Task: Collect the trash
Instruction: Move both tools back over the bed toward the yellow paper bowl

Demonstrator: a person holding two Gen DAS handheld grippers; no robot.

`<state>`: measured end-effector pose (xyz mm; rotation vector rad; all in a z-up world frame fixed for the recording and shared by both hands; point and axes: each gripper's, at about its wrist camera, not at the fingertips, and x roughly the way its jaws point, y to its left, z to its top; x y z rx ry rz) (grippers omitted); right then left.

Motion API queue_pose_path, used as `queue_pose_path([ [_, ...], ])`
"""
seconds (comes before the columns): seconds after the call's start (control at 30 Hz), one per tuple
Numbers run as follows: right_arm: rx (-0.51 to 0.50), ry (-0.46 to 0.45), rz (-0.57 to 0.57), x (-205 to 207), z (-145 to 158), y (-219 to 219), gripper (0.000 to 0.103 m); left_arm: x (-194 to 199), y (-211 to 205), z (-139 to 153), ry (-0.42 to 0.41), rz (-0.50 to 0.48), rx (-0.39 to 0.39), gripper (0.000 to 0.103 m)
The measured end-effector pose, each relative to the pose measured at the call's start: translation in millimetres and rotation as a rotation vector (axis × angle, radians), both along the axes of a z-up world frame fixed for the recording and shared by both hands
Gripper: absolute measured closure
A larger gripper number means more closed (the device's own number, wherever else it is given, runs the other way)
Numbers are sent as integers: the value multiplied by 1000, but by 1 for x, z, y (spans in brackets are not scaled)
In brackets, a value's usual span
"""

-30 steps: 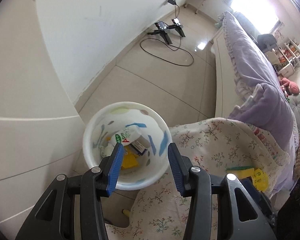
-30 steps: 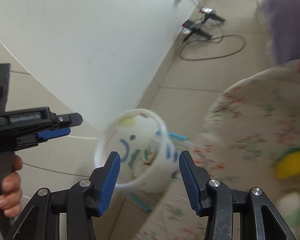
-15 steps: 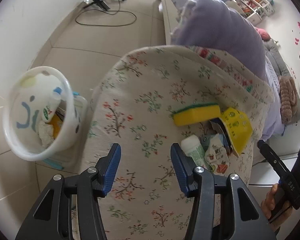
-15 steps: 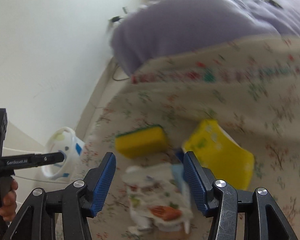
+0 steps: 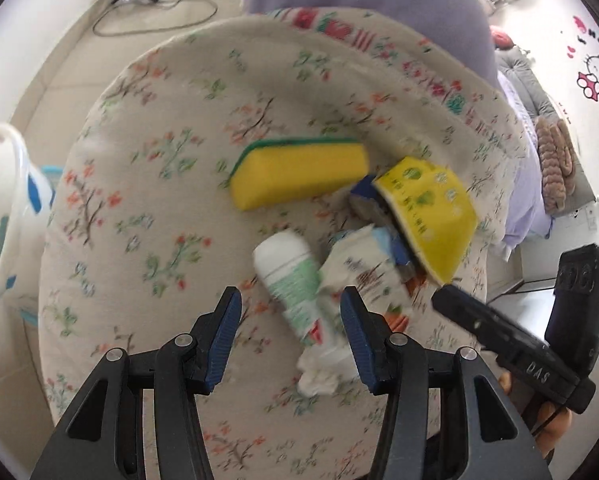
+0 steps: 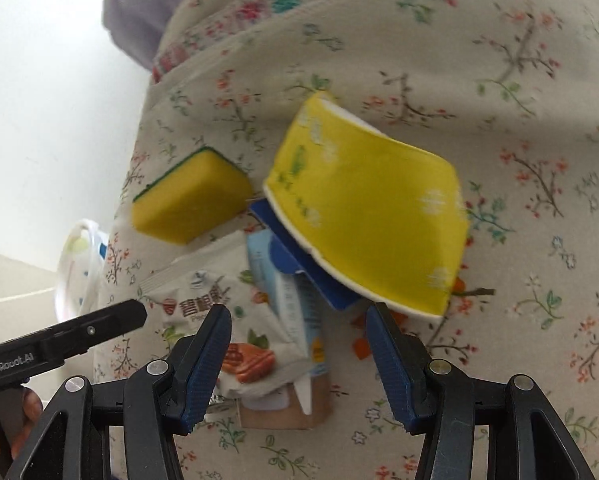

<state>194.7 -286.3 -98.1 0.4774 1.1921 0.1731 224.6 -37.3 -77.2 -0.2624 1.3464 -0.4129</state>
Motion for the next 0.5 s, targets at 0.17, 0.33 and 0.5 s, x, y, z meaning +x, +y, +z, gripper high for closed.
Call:
queue_pose_path([
  [0.17,-38,6,8,-5,-1,-7,42,9,-26,-7,-44,-10,44,49],
  [0.33,-81,2,31,-11,-1,-7,42,4,-49,-7,-119,-80,131,90],
  [0.5,-85,11,26,-14,-5,-15,42,-2,-54,3,-148,-114,135,101],
])
